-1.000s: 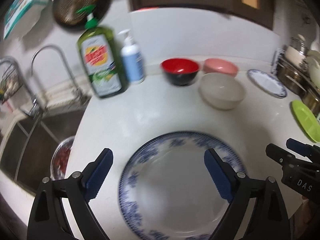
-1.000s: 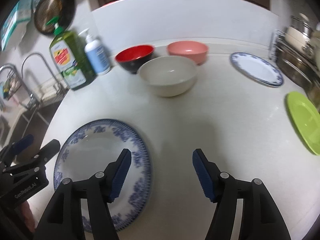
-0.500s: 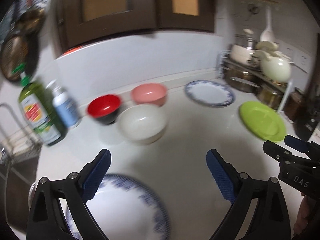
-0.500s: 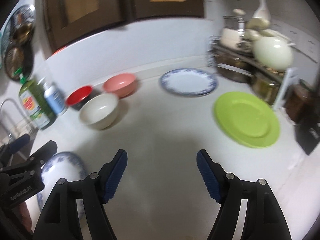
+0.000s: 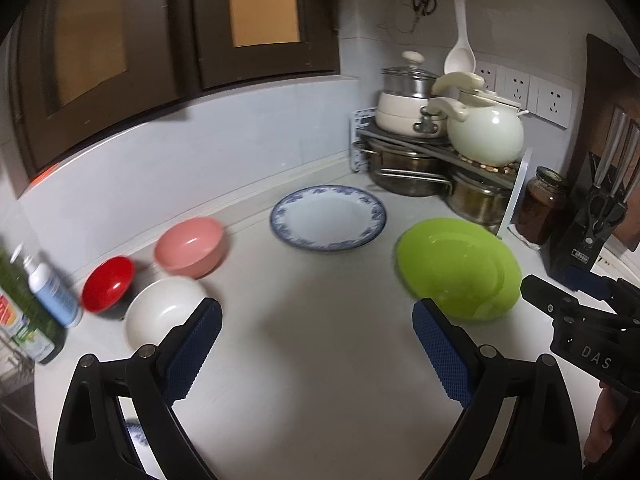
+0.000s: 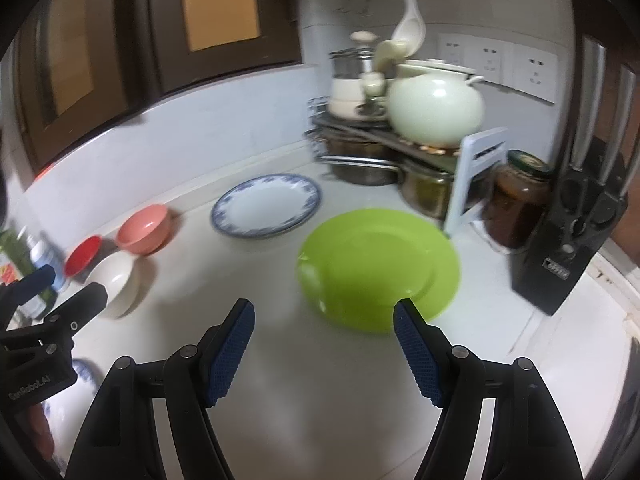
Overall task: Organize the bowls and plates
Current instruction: 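Move both grippers to the rim of the lime-green plate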
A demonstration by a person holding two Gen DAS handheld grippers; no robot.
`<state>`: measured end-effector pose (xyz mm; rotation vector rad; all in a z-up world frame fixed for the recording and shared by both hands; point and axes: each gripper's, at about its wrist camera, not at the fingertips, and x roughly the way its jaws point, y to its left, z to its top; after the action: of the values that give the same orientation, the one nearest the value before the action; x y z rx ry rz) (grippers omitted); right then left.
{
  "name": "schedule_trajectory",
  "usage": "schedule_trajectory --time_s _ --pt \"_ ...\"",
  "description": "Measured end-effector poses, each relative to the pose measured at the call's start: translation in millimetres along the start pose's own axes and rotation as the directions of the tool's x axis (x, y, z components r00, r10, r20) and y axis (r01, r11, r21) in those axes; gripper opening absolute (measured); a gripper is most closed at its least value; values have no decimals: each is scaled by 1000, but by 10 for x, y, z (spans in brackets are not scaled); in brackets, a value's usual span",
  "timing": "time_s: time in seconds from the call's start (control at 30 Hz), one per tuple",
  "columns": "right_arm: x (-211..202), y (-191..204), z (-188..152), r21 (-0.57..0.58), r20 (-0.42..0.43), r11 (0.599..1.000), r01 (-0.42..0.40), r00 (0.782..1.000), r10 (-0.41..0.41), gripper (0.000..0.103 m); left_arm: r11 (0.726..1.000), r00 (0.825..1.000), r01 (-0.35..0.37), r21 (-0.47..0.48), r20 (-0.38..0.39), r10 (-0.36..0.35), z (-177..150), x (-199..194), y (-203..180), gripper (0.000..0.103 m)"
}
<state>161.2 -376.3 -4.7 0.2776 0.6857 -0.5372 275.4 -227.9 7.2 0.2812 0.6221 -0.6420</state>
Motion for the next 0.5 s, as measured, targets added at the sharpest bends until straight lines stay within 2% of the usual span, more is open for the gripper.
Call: schedule_trajectory --time_s 0.23,0.5 --pt "300 -374 150 59 -10 998 31 999 -30 73 999 999 23 23 -32 -23 208 450 -315 97" --pt "707 -829 174 131 -52 988 75 996 -69 73 997 994 64 51 -90 -59 381 969 -655 97"
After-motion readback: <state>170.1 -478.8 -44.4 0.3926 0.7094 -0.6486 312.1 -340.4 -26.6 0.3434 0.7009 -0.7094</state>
